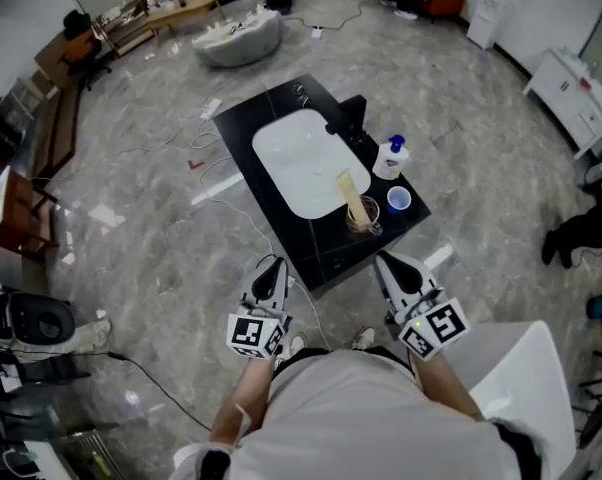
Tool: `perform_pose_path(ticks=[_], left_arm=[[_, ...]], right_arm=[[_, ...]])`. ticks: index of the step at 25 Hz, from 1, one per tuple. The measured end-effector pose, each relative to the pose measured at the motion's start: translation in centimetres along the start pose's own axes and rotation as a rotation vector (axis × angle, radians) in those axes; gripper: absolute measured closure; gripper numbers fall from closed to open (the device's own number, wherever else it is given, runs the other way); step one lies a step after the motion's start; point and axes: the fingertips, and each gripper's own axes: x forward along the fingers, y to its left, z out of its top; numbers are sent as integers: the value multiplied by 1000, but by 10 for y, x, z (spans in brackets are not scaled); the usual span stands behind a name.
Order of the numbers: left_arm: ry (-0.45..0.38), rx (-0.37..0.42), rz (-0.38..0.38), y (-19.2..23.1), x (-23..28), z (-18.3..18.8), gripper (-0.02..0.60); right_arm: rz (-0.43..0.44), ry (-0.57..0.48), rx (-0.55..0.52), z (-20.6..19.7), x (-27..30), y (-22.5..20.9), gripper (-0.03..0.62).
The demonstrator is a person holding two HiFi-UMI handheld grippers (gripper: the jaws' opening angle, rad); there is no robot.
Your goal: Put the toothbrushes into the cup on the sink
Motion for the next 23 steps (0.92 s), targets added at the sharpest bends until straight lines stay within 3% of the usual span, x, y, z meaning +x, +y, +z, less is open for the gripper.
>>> perform_pose_path(ticks=[15, 23], left_arm=[[-3, 11, -17, -4, -30, 11, 578], [7, 6, -18, 17, -52, 8, 578]], right_arm=[[-4, -9, 66, -16, -3, 23, 559], [-17, -21, 68, -20, 6, 46, 559]])
